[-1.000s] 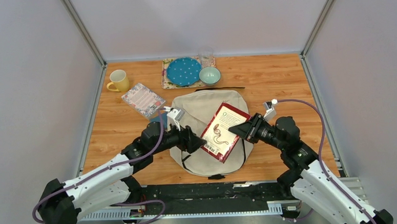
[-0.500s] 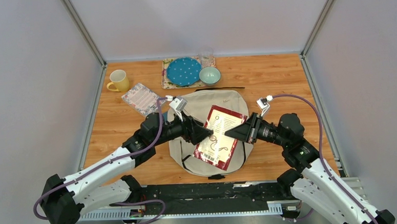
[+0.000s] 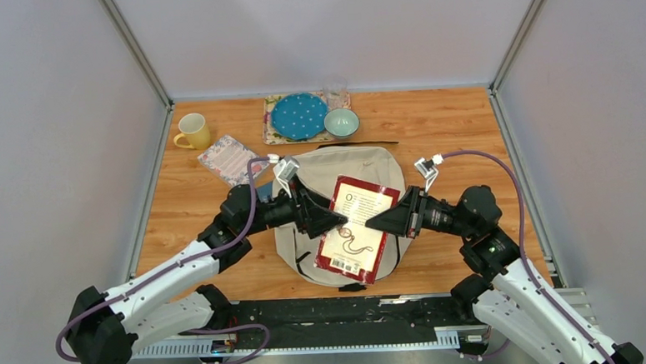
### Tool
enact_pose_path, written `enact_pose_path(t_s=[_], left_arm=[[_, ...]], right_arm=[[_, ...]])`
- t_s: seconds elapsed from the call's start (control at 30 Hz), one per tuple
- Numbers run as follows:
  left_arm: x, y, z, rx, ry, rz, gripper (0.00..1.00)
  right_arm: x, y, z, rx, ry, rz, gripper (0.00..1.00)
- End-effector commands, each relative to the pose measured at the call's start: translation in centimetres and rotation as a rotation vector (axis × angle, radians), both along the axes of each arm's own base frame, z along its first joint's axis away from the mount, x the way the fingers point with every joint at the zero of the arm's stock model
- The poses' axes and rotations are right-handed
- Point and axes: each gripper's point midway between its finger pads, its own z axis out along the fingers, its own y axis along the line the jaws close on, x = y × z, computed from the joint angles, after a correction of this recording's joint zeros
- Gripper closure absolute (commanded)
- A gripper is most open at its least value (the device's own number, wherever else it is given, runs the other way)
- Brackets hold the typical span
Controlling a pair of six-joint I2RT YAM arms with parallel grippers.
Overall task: Pack the student bag
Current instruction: Pick up the book from the student bag.
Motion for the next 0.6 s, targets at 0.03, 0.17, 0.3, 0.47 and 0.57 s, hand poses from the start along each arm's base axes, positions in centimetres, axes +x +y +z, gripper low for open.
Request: enact_pose_path(t_s=[0.03,0.17,0.3,0.47,0.57], left_arm=[[-0.5,1.0,1.6,-0.075,-0.029,-0.03,0.18],[-1.6,1.6,2.9,-0.17,-0.022,-0.106,0.18],[-2.6,1.3,3.5,-0.199,-0.005,-0.197,0.18],[-3.0,1.0,4.1,-0.235,0.013,-0.245,0.18],[-3.7,0.8,4.4,-0.242,0.014,-0.305,0.17]], right_arm=[[-2.7,-0.3,5.7,0.094,-0.248,0.11,1.0],[-3.0,-0.3,6.3,0.084,-0.286,0.136,1.0],[-3.3,-0.1,6.6,0.075,-0.314,0.167,1.0],[-3.4,0.1,6.7,0.058,-0.336,0.206,1.0],[-3.0,0.2,6.5,0.036,-0.341,0.198,1.0]])
